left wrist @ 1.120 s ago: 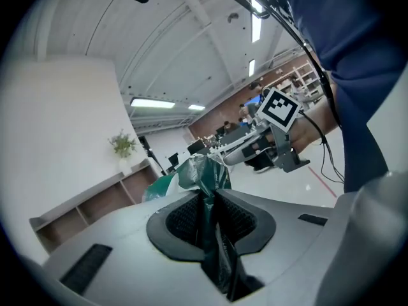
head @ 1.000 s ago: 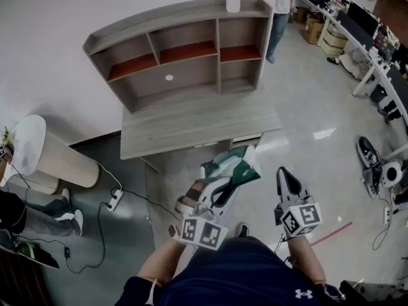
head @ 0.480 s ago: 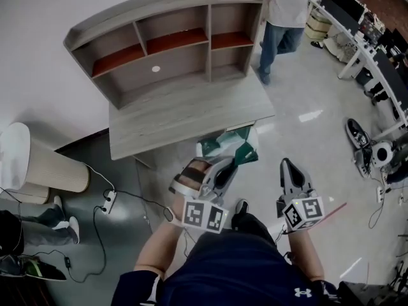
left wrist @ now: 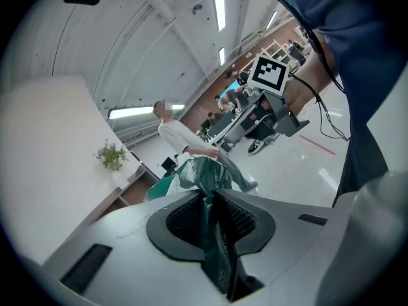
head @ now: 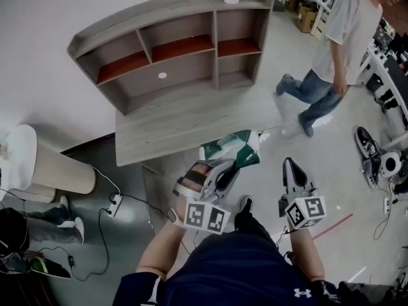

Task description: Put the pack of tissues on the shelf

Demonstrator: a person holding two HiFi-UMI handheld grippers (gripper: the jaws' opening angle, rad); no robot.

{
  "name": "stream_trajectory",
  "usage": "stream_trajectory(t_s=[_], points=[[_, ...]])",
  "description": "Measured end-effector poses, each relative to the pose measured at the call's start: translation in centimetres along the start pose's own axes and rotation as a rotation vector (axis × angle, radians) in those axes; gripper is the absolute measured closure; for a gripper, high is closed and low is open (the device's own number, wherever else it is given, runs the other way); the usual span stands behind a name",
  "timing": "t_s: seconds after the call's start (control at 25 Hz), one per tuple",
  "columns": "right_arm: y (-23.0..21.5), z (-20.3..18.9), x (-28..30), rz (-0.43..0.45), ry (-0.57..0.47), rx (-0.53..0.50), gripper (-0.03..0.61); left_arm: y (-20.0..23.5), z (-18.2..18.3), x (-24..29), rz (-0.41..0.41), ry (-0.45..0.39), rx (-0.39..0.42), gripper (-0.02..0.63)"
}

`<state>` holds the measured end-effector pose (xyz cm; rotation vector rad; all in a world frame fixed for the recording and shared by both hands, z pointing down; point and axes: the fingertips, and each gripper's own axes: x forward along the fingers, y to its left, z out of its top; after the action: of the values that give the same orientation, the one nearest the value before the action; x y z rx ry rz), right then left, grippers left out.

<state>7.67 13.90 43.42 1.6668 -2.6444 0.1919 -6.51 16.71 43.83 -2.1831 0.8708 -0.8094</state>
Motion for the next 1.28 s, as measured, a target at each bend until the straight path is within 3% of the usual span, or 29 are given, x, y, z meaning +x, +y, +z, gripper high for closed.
stream_trajectory(t_s=[0.32,0.84,1.28], points=[[-6.1,1.1,4.7,0.048,-0.012,0.042,0.568,3.1,-0.5,5.5,0.054,0.042,-0.158,0.540],[-14.4,1.8,9.1,0.125,-0.006,0.067,0.568,4.8,0.3,12.7,0.106,0.127,-0.231,0.541],[-16.3,1.9,11.5,0.148,0.003,0.082,0.568,6.1,-0.1,14.8,0.108,0.151,-0.258,0.541]])
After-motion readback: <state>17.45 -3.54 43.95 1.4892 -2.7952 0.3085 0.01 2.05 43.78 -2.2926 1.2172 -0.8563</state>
